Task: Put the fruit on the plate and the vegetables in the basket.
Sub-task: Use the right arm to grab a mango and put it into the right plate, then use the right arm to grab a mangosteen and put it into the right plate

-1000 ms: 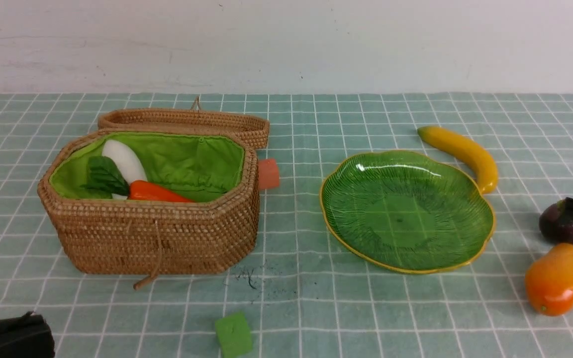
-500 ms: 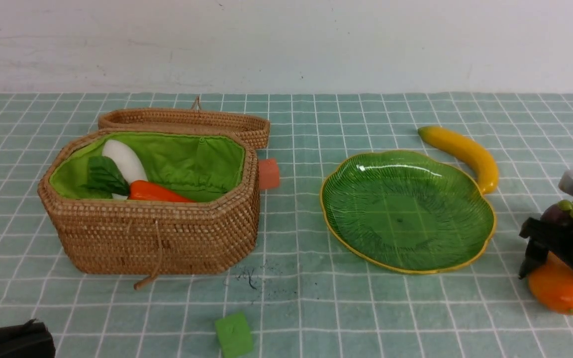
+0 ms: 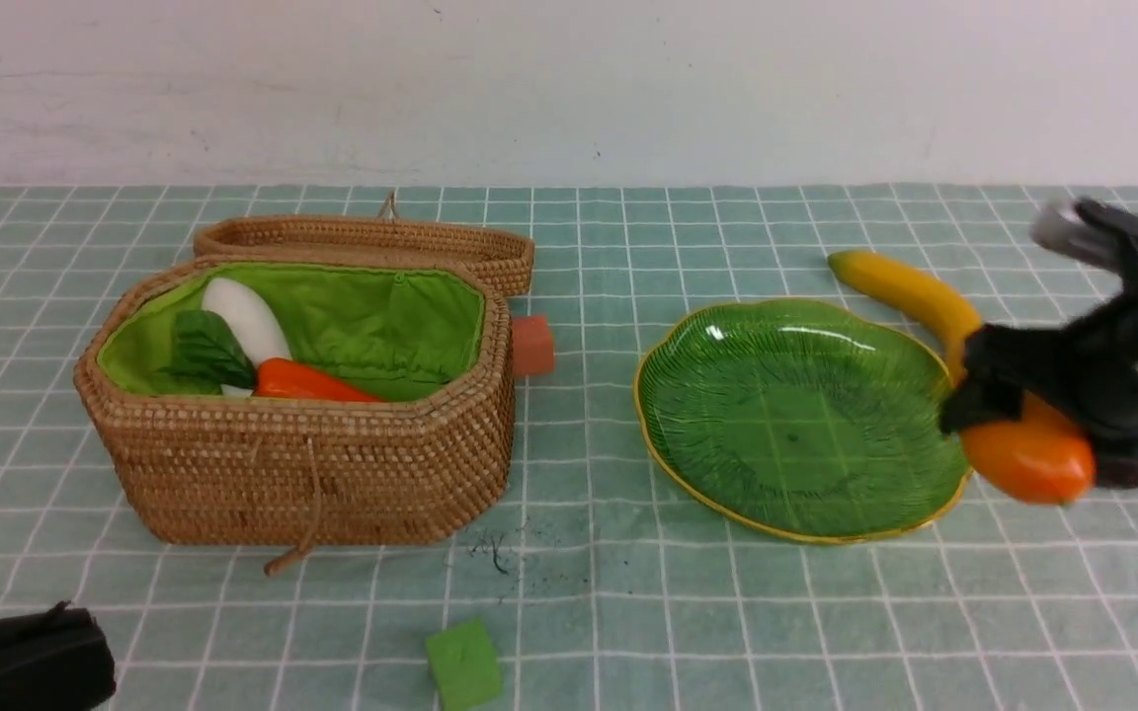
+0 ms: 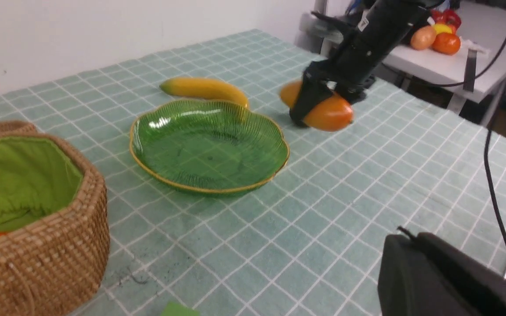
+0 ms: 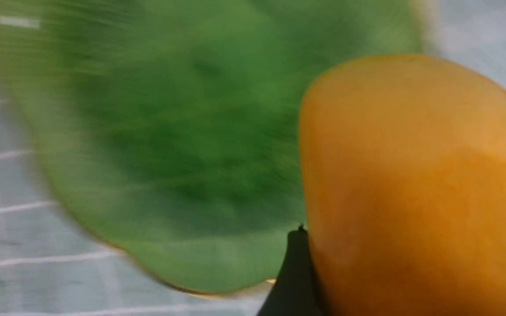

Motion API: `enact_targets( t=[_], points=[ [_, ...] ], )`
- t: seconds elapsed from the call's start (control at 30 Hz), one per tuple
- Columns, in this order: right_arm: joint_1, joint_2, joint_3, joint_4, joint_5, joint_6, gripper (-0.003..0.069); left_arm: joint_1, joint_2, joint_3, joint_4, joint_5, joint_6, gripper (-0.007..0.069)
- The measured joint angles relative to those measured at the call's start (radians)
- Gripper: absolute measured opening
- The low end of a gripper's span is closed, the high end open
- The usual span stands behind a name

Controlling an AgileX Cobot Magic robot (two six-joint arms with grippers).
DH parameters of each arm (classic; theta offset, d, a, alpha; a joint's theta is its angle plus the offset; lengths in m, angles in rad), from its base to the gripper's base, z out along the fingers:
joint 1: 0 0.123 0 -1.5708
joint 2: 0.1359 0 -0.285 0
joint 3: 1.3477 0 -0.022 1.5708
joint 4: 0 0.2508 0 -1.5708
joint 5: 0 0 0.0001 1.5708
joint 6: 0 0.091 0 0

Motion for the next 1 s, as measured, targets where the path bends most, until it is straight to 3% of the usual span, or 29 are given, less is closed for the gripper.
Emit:
enact_targets(
  t=[0.17,0.3,0.43,0.7,0.87,1.0],
  points=[
    [0.117,0.112,-0.022,0.037,-0.224,-0.126,0.0583,0.000,0.022,0.000,-0.006,-0.001,0.000,-0.0013],
    [0.123,0.236,-0.062,0.040,-0.288,-0.134,0.0598,0.000,0.025,0.000,-0.019,-0.001,0.000,-0.0013],
    [0.123,0.278,-0.088,0.040,-0.276,-0.135,0.0676,0.000,0.025,0.000,-0.036,0.001,0.000,-0.0013],
    [0.101,0.168,-0.096,-0.023,-0.097,-0.131,0.0643,0.000,0.025,0.000,-0.046,0.009,0.000,-0.0011],
    [-0.072,0.054,-0.098,-0.220,0.107,0.046,0.0544,0.000,0.025,0.000,-0.047,0.009,0.000,-0.0008],
    [-0.237,0.060,-0.098,-0.330,0.151,0.160,0.0539,0.000,0.025,0.000,-0.047,0.008,0.000,-0.0004]
  ],
)
